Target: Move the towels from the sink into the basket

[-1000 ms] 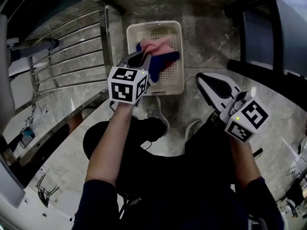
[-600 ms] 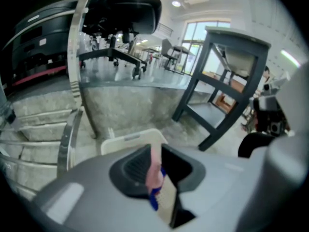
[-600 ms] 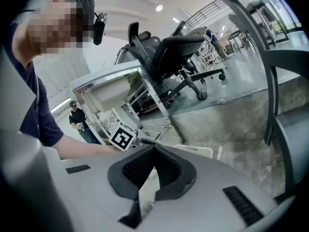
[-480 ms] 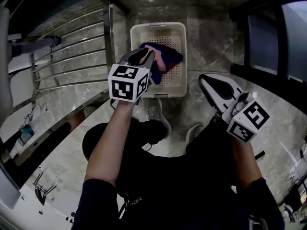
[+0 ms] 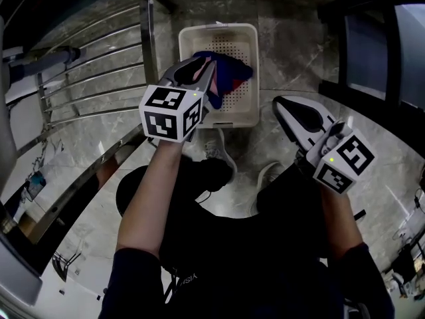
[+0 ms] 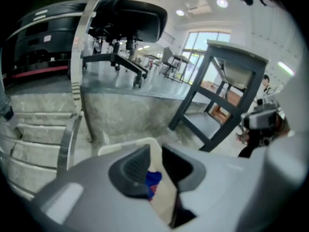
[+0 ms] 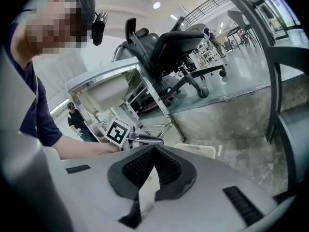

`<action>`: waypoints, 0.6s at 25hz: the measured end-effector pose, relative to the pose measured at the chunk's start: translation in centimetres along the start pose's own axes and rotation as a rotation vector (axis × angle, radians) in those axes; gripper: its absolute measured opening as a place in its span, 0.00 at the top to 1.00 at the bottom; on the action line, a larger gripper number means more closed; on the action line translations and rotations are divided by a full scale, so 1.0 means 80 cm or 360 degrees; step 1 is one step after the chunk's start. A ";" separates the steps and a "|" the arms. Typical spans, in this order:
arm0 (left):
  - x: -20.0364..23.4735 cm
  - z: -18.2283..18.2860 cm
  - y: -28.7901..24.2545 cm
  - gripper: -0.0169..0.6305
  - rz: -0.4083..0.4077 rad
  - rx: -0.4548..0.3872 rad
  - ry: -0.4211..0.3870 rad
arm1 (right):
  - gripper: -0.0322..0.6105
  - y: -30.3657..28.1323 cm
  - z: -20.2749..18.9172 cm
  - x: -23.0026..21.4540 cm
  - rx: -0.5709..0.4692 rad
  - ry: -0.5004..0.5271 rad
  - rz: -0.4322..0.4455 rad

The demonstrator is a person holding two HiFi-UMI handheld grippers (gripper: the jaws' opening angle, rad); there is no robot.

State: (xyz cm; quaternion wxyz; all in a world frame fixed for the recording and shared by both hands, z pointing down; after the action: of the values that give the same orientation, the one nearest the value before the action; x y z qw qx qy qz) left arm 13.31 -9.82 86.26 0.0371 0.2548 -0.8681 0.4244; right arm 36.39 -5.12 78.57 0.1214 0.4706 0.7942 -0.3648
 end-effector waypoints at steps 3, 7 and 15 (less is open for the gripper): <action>-0.009 0.003 0.020 0.86 -0.0042 -0.0028 0.0032 | 0.94 0.010 0.013 0.015 0.0042 -0.0019 -0.0011; -0.025 0.011 0.052 0.86 -0.0078 0.0001 -0.0006 | 0.94 0.032 0.028 0.042 0.0085 -0.0066 -0.0038; -0.060 0.058 0.136 0.92 -0.0083 -0.0034 -0.0018 | 0.94 0.071 0.079 0.108 0.0136 -0.0061 -0.0025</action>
State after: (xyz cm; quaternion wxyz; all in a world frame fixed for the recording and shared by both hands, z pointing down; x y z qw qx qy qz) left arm 13.03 -5.82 74.16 0.0459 0.2794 -0.8658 0.4126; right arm 35.62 -2.14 66.81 0.1135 0.4621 0.7790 -0.4083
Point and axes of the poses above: the fingertips, and each gripper's own axes: y backward along the fingers, x to its left, z out of its top, the point moved 8 cm from there along y, backward along the fingers, and after that the axes turned 6 degrees about x, right-handed, at the moved point
